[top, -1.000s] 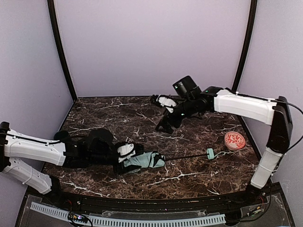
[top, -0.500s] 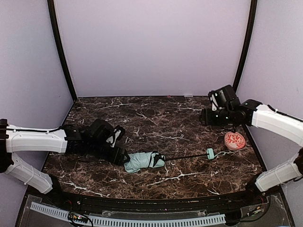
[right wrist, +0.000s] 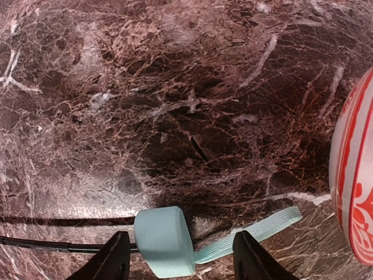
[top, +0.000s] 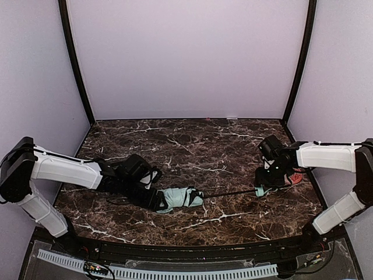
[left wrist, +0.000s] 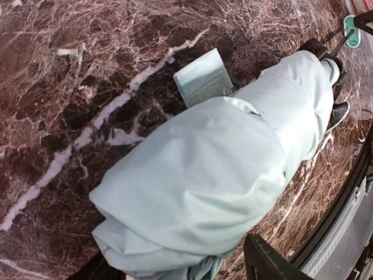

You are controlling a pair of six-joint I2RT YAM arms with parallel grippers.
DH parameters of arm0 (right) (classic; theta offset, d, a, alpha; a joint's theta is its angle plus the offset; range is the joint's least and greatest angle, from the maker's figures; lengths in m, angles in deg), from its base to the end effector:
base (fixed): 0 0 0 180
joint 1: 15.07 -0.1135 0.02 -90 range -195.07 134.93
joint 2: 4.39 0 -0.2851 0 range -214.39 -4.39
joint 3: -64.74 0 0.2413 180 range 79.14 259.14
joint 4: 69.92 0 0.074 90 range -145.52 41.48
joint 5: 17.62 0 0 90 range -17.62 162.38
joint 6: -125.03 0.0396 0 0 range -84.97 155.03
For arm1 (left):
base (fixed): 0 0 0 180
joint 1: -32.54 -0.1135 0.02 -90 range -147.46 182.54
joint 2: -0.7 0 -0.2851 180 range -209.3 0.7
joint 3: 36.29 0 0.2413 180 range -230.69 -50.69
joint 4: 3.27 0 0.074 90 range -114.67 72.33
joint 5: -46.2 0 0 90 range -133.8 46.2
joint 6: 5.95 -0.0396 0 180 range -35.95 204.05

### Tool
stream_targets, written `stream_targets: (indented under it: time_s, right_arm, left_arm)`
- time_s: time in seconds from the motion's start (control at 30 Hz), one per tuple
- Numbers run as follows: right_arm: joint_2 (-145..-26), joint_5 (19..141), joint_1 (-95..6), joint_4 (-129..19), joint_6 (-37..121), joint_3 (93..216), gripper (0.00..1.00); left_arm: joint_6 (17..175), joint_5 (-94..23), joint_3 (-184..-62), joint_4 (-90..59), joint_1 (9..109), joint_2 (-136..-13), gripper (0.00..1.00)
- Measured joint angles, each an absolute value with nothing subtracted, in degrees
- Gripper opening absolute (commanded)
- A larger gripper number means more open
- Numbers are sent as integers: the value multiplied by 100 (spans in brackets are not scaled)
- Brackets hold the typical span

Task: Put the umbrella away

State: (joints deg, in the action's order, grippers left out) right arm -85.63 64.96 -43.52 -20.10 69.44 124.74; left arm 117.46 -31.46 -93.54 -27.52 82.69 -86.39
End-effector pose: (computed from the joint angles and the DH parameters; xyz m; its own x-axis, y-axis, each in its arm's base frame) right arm 0.2119 0.1090 0.2007 -0.9322 0.1322 -0.3368 0.1106 0.9904 0.0826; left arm 0.1735 -0.2211 0.1869 -0.8904 0.2274 -0.3943 0.4073 0.7846 -0.4674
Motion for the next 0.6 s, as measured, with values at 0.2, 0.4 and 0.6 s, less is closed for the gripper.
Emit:
stream_targets:
  time_s: [0.2,0.4,0.6]
  right_arm:
    - [-8639,6824,-4282,-2349,6959,12299,37]
    - [-8831,7005,-4273,-2609,6944,12293,30]
    - [-8860,7003,-4290,-2644,6959,12297,26]
  left_arm:
    - [11691,-2984,-9378,-2640,8087,-8678,66]
    - [11298,-2704,-9420,-2437,8063,-8820,56]
    - [10929,-2221,-9656,-2382,8024,-9325,54]
